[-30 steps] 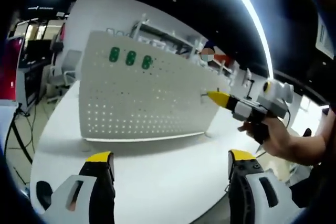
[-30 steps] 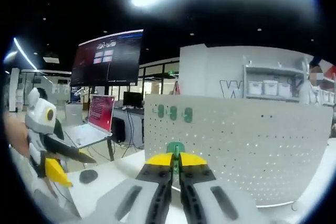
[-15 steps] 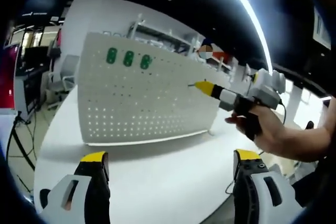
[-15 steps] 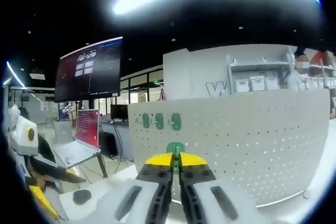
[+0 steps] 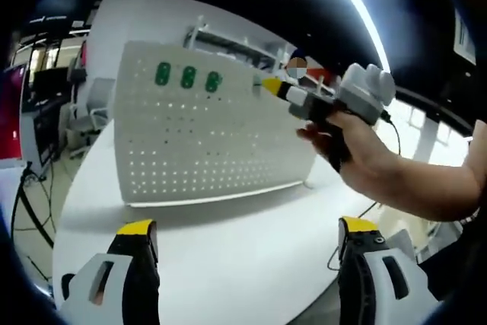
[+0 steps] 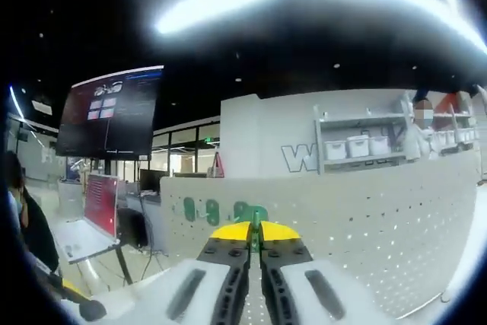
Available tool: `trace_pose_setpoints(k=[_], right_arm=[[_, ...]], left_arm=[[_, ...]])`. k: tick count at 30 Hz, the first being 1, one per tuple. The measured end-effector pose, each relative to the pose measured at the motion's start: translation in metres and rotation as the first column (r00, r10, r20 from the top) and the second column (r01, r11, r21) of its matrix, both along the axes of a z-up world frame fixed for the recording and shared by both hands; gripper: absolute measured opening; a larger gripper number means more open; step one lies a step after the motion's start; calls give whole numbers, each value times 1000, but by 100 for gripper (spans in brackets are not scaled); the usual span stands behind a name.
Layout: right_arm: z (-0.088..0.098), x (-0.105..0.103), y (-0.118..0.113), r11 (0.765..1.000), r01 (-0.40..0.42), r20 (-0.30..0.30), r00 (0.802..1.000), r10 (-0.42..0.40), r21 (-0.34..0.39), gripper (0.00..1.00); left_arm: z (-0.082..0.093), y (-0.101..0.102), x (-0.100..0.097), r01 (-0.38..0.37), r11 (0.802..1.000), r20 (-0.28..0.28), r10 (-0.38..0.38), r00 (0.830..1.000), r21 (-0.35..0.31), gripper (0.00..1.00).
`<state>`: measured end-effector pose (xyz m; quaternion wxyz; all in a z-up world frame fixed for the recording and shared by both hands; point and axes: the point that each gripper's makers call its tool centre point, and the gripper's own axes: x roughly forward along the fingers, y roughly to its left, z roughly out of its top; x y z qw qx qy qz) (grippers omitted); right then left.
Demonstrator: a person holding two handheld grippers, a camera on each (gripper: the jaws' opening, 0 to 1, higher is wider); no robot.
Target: Insert the hook assembly into the mounting plate slot until the hook locks in place.
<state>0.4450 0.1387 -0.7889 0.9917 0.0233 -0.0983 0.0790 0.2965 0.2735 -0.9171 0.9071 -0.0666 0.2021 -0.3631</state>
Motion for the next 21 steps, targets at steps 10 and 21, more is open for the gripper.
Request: trace_pose_setpoints(k=[10,21], right_arm=[[4,30,-9,998,60,30,998,-59,-4,0],[0,50,-11,994,103,49,994,-101,-41,0]], left_arm=[[-7,4,3,-4,1000,-19,4,1000,13,100],[-11,2,7,-18,1000,-26,19,999,10,100]])
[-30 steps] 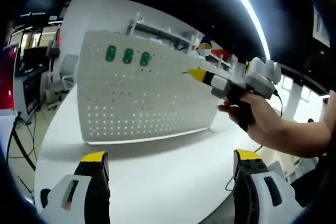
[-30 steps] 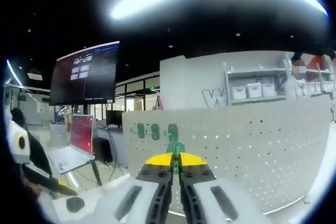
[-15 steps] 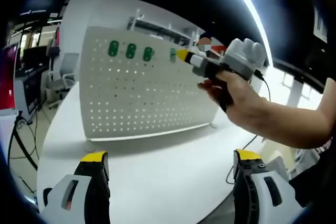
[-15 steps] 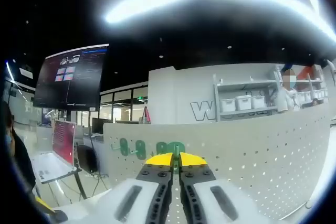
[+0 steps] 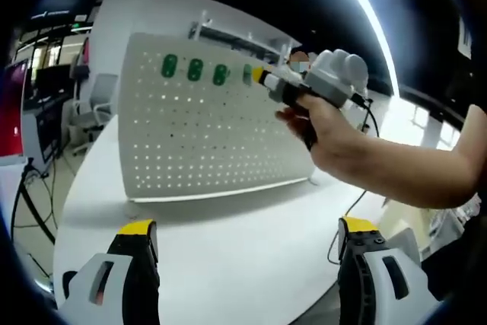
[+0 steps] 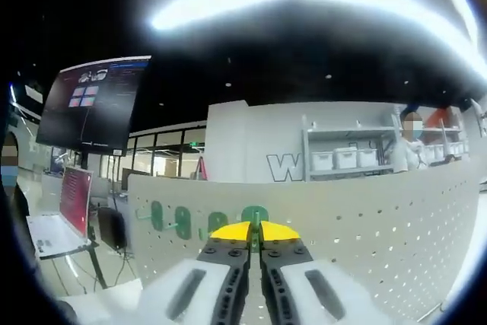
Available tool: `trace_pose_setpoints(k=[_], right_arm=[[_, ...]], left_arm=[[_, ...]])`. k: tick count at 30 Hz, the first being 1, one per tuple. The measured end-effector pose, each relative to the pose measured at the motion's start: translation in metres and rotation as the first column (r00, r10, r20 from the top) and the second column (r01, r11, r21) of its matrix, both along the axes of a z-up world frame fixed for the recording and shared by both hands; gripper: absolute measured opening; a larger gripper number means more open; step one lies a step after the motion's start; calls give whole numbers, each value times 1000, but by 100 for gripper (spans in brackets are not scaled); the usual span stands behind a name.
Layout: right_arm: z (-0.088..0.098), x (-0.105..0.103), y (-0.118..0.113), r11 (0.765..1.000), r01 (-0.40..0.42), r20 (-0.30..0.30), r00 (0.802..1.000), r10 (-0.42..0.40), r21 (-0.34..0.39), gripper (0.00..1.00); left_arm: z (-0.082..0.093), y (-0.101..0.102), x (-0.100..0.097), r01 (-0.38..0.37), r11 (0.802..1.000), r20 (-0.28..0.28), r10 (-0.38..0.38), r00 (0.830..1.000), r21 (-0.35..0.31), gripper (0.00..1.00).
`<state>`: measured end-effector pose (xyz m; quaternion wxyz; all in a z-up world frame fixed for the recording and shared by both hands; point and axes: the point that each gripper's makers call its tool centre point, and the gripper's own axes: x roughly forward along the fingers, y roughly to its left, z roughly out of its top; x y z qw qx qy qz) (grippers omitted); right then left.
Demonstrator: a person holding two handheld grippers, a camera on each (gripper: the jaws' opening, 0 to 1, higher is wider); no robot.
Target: Insert the hook assembly into the mounting plate slot until the hook locks in place.
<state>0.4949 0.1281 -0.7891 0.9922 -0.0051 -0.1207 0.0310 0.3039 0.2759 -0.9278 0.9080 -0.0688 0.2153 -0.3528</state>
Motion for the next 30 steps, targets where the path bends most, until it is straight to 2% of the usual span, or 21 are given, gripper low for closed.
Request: trace_pose_setpoints(k=[4,6,12,14,15,25,30], right_arm=[[-3,5,2,1000,14,1,1000,-14,-18,0],[-4,6,2,998,39,6,999,-39,-50,0],[-9,9,-3,996,69,14,998,-68,-54,0],[-10,13,-6,997,71,18,997,-71,-23,0],[-5,12,-10,994,99,41,994,-97,-49,0],[-2,20,-8,996,91,27,996,-90,-14,0],[0,27,-6,996,85,11,996,-85,-25,0]], left_arm=[[-3,1,0,-5,1000,-10,5,1000,-1,100],[-5,2,0,-7,1000,-12,7,1000,5,100],[-7,6,2,-8,1000,-21,8,1000,18,100],[-8,7,3,-11,1000,-23,11,1000,18,100],[-8,9,3,-13,1000,-25,14,1000,19,100],[-14,12,5,-19,1000,-43,20,999,21,99],[-16,11,6,-20,1000,-48,21,999,16,98]])
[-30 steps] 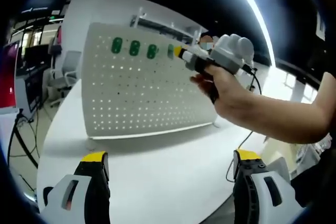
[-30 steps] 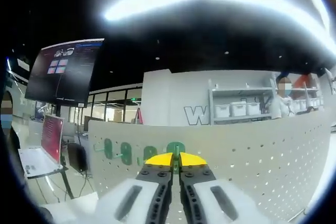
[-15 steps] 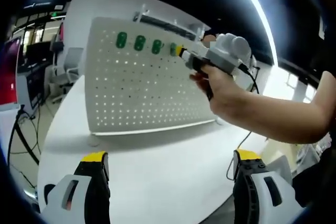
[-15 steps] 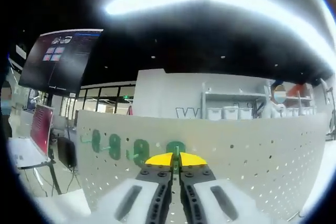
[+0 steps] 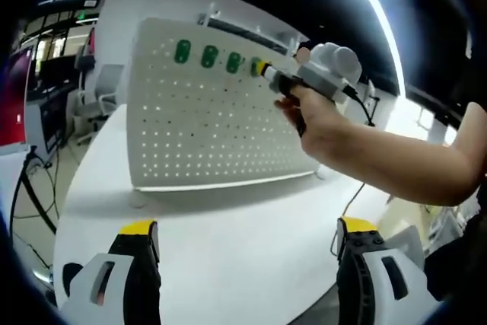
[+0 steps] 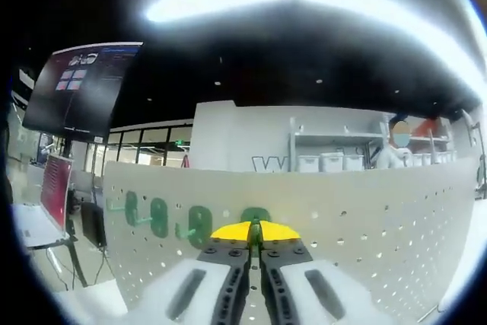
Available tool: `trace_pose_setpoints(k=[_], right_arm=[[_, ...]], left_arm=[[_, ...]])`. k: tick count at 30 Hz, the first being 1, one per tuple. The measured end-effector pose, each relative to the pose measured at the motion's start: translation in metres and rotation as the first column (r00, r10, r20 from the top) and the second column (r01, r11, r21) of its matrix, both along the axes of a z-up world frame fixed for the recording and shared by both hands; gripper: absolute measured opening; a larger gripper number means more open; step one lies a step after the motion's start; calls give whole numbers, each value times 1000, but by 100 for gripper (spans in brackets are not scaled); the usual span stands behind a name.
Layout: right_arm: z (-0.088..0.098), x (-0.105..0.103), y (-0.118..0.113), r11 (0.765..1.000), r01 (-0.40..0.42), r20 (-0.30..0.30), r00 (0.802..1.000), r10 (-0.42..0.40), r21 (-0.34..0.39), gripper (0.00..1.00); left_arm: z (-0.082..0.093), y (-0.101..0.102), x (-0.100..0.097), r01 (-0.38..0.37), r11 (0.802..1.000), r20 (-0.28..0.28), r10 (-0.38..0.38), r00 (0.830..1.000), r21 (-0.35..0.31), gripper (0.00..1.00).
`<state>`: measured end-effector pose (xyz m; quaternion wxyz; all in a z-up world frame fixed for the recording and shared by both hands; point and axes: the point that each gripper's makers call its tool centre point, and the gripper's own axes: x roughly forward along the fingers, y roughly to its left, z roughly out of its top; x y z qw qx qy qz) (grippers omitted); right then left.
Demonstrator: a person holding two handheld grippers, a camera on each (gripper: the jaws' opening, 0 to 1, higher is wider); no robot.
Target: Insert the hook assembly into the mounting plate slot until the hook locks in place.
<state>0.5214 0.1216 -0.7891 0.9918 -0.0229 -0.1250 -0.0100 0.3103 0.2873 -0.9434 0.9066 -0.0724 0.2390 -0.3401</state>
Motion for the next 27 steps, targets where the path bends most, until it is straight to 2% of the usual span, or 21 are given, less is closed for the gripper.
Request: trace_pose_setpoints(k=[6,9,14,17,22,27], right_arm=[[-1,1,-1,1000,7,14,1000,-7,13,0],[-1,1,0,1000,9,27,1000,-9,-26,0],[-1,-2,0,1000,-14,-7,1000,14,-11,0],[-4,-1,1,998,-33,-62,997,37,57,0],[-5,0,1,998,-52,-95,994,54,22,0],[-5,-1,1,998,-59,-100,993,62,37,0]], left_arm=[[-1,0,1,-2,1000,-4,2,1000,-8,98],[-2,0,1,-2,1000,-5,2,1000,-6,98],[-4,1,0,-4,1000,-11,4,1000,-16,98],[-5,0,0,-1,1000,-12,1,1000,-19,98],[-4,-3,0,1,1000,-12,-1,1000,-28,97],[-3,-5,1,5,999,-11,-6,1000,-36,97]])
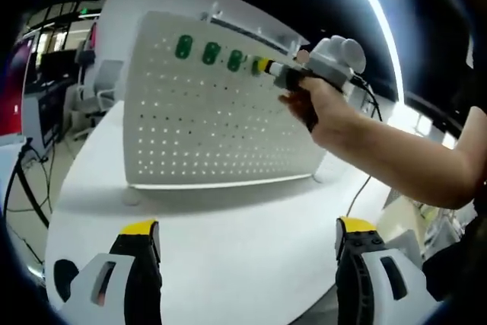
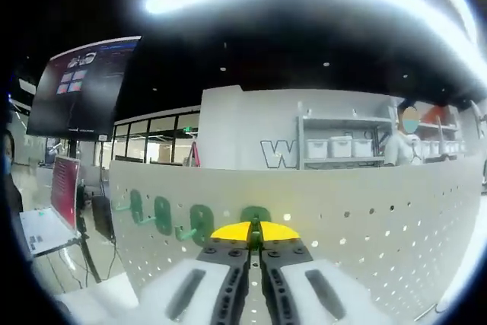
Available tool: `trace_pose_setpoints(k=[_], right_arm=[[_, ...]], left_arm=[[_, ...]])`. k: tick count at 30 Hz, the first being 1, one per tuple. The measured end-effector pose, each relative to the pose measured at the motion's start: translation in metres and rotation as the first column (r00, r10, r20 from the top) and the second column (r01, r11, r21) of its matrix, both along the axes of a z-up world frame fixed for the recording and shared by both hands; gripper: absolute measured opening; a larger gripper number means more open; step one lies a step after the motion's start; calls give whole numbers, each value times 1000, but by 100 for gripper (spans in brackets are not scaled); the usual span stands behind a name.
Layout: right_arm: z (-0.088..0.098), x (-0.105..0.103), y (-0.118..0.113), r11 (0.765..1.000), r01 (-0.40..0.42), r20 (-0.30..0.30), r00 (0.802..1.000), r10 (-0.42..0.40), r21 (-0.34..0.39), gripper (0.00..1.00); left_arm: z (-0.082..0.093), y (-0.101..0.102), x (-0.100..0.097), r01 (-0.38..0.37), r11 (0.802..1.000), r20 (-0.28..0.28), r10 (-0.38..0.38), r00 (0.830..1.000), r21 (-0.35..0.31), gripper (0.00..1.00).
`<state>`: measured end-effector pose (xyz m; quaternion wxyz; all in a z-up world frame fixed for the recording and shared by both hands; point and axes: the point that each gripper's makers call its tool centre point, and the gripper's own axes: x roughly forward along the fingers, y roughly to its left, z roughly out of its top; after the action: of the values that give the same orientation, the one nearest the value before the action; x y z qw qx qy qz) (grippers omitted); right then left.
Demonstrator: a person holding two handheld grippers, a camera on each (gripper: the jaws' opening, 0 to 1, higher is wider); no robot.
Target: Insert the hook assembly into the mounting plate slot until the hook locks in place.
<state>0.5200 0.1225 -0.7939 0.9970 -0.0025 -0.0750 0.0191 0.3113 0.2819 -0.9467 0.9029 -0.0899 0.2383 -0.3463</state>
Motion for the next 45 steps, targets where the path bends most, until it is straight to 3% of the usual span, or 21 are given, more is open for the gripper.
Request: trace_pose_setpoints(k=[10,15,23,33,45], right_arm=[[-1,-3,1,1000,-5,-9,1000,5,10,0],[-14,-4,3,1000,-11,-31,999,12,29,0],[1,-13,3,1000,13,55,998,-13,-1,0],[4,-12,5,999,40,107,994,-38,-20,0],[2,-3,2,996,80,121,990,-76,-28,0]], left_arm=[[1,-1,2,-2,1000,-1,2,1000,-9,97],[1,-2,2,-5,1000,-2,5,1000,-15,97],[-2,1,1,-13,1000,-10,13,1000,-18,96],[-5,2,1,-6,1000,-12,6,1000,-8,97],[-15,8,3,-21,1000,-34,21,999,-9,97]])
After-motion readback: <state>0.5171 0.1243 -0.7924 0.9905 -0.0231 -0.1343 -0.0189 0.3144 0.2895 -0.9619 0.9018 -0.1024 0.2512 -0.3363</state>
